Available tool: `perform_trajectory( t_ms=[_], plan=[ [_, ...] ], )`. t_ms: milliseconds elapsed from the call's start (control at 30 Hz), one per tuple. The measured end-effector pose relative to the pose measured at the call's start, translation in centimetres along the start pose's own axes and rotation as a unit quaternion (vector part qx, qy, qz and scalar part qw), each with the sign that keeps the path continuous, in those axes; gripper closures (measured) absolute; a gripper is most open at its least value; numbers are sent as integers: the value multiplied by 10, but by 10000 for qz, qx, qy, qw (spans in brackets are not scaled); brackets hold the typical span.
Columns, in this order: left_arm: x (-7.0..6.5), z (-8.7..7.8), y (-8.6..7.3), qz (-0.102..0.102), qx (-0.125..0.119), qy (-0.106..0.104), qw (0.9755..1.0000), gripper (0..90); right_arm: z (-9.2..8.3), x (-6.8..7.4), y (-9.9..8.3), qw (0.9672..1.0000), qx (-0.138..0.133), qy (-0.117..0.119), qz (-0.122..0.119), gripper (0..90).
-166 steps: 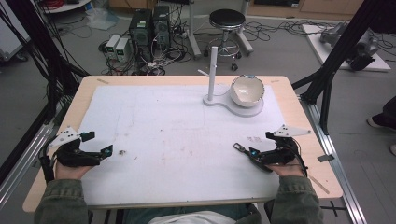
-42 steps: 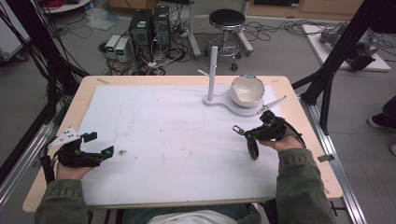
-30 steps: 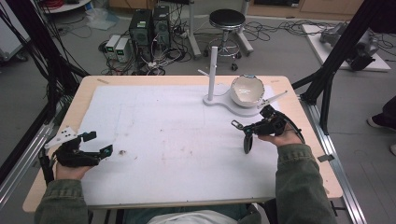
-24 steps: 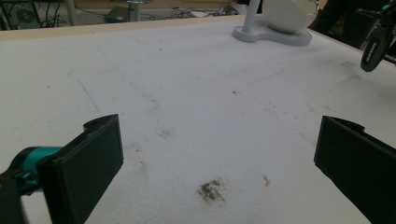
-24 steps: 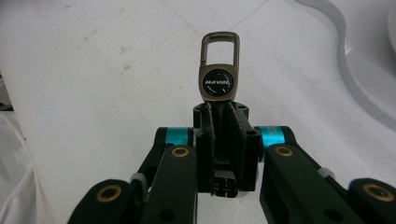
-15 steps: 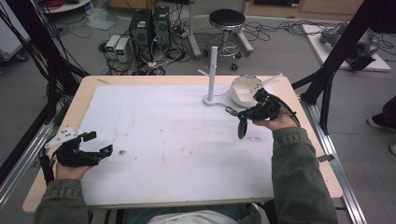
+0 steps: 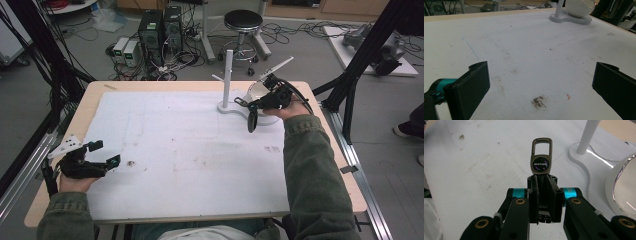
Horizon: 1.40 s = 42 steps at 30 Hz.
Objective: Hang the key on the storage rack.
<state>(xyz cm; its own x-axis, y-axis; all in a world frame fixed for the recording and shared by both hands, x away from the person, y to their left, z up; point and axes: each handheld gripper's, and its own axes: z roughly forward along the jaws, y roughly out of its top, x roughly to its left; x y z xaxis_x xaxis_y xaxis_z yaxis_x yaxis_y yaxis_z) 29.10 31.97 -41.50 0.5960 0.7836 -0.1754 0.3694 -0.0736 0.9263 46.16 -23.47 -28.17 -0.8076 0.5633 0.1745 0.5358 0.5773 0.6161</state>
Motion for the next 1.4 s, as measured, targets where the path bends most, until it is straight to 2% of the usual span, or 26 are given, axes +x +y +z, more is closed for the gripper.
perform_trajectory(
  t_ms=[333, 433, 500, 533, 633, 667, 800, 967, 1167, 1300, 1400],
  plan=[
    [-1, 0, 0, -25, -25, -7, 10000, 18, 5, -10, 18, 9999, 43, -78, 93, 815],
    [-1, -1, 0, -19, -23, 0, 10000, 18, 8, -10, 24, 9993, 256, -247, 80, 813],
    [0, -2, -1, -26, -29, 2, 10000, 18, 7, -10, 26, 9993, 260, -270, 85, 813],
    [0, -1, -1, -43, -30, 1, 10000, 18, 5, -10, 28, 9996, 144, -234, 101, 813],
    [-1, 0, -1, -31, -5, -5, 10000, 18, 3, -10, 30, 9997, 91, -221, 112, 811],
    [-2, 0, -1, -34, -2, -19, 10000, 18, 2, -10, 33, 9996, 80, -269, 40, 811],
    [-1, 0, -1, -42, -16, -17, 10000, 18, -2, -9, 37, 9992, 64, -400, 47, 810],
    [-1, 0, -1, -52, -3, -21, 10000, 18, -14, -5, 52, 9986, -196, -497, -48, 810],
    [-2, 3, -2, -14, 59, -51, 10000, 18, -16, -3, 62, 9982, -188, -558, -116, 810],
    [-1, 3, -3, -50, 33, -48, 10000, 18, -20, -1, 72, 9977, -358, -557, -151, 808],
    [-1, 3, -3, -35, 57, -64, 10000, 18, -19, -1, 75, 9978, -282, -588, -151, 806]
  ],
)
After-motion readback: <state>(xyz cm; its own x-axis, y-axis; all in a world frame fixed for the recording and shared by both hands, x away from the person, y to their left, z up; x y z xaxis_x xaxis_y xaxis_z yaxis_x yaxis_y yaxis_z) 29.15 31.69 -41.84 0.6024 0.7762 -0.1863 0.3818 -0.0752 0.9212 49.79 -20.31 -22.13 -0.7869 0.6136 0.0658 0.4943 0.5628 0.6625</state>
